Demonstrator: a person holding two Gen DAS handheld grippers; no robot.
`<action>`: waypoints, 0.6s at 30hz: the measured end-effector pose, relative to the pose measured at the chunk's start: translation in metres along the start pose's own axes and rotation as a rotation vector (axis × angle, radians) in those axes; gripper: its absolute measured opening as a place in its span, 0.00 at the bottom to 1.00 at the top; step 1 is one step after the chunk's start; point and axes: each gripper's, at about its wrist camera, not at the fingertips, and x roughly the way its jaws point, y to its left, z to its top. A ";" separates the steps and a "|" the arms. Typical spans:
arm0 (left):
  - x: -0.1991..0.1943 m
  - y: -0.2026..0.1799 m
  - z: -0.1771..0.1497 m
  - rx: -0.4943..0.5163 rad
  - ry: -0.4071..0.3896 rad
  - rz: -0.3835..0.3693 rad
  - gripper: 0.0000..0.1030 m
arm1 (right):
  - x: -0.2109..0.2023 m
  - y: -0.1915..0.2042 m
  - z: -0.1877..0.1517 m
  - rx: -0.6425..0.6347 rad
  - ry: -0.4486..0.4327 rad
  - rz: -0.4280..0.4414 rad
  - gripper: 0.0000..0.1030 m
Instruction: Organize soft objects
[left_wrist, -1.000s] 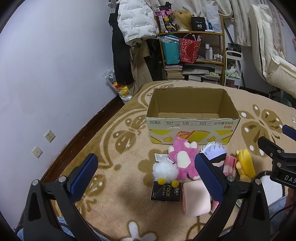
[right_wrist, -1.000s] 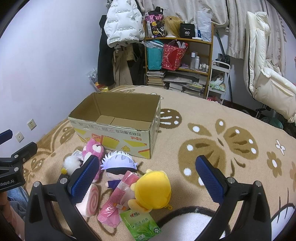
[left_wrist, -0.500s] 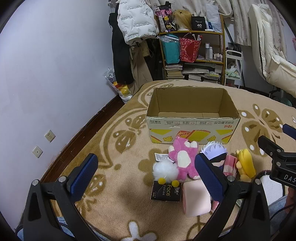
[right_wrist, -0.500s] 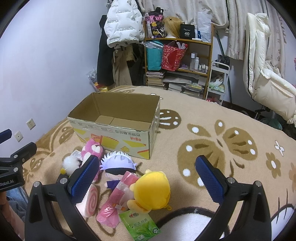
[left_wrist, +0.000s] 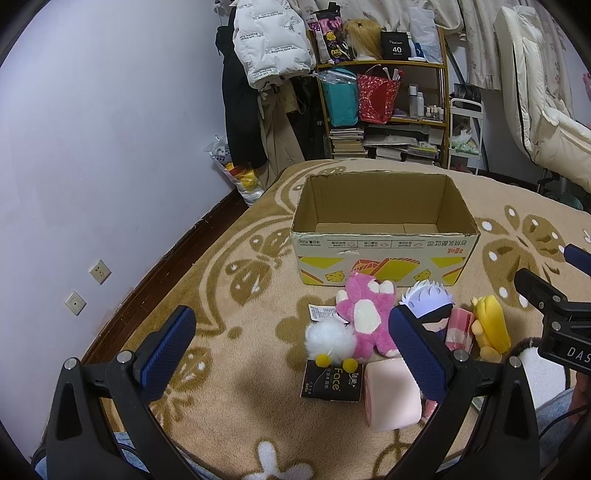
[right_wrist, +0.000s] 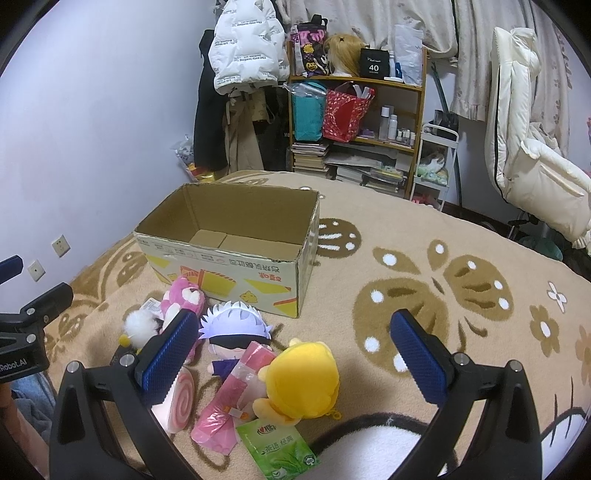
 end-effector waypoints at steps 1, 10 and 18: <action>0.000 0.000 0.000 0.000 0.000 -0.001 1.00 | 0.001 0.001 0.000 -0.003 0.001 -0.002 1.00; 0.000 0.000 -0.001 0.000 0.000 0.001 1.00 | 0.000 0.000 0.000 -0.006 -0.002 -0.004 1.00; 0.000 0.000 -0.001 0.000 0.001 0.001 1.00 | 0.001 0.000 0.000 -0.007 -0.002 -0.005 1.00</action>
